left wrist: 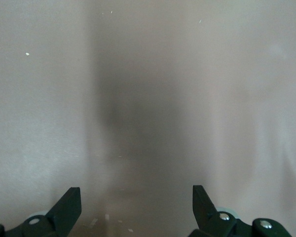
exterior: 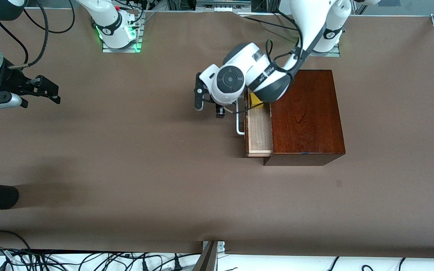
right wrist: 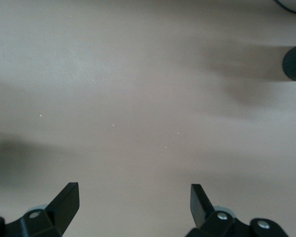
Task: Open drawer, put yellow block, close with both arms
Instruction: 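Push the drawer shut into the box with the left gripper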
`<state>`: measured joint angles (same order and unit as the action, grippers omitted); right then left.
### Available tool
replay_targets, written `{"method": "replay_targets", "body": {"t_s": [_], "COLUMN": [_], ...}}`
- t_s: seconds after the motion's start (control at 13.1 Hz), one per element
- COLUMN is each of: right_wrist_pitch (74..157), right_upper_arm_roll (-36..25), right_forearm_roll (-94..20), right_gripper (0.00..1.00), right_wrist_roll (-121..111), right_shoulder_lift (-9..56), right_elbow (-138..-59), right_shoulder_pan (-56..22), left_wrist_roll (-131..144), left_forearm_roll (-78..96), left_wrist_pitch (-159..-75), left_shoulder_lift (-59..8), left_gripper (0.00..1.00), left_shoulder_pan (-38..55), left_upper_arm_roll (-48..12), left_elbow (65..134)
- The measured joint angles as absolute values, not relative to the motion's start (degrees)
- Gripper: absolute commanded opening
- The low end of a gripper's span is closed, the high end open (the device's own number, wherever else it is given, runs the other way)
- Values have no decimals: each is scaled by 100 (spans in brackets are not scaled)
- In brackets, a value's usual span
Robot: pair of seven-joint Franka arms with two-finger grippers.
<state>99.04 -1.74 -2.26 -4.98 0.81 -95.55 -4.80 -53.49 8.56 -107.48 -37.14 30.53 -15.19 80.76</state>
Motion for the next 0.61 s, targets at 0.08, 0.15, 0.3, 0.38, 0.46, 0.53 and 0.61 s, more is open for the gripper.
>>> {"method": "replay_targets", "body": {"t_s": [0.08,0.15,0.3,0.38,0.46,0.53,0.61], "right_wrist_pitch": [9904,9905,9905,9905,9905,9905,9905], "right_upper_arm_roll": [-173,-173,-174,-174,-174,-173,-174], "right_forearm_roll": [-336,-388,-406,-407,-408,-409,-409], "right_gripper": [100,100,100,100,100,100,100], "right_wrist_roll": [-498,-498,-498,-498,-498,-498,-498], "right_shoulder_lift": [94,99,100,100,101,101,101], "right_elbow": [-9547,-9541,-9535,-9534,-9533,-9532,-9531], "right_shoulder_pan": [-481,-481,-481,-481,-481,-482,-482], "left_wrist_roll": [-5622,-5794,-6011,-6115,-6199,-6205,-6203], "left_forearm_roll": [753,613,459,428,391,393,395], "left_wrist_pitch": [-10829,-10867,-10879,-10879,-10879,-10884,-10883], "left_shoulder_lift": [-3826,-3913,-3994,-4008,-4013,-4018,-4018], "left_gripper": [100,100,100,100,100,100,100], "left_shoulder_pan": [3005,2973,2890,2816,2727,2649,2591], "left_upper_arm_roll": [-1519,-1518,-1517,-1514,-1514,-1534,-1567], "left_elbow": [8080,8083,8110,8127,8147,8152,8162]}}
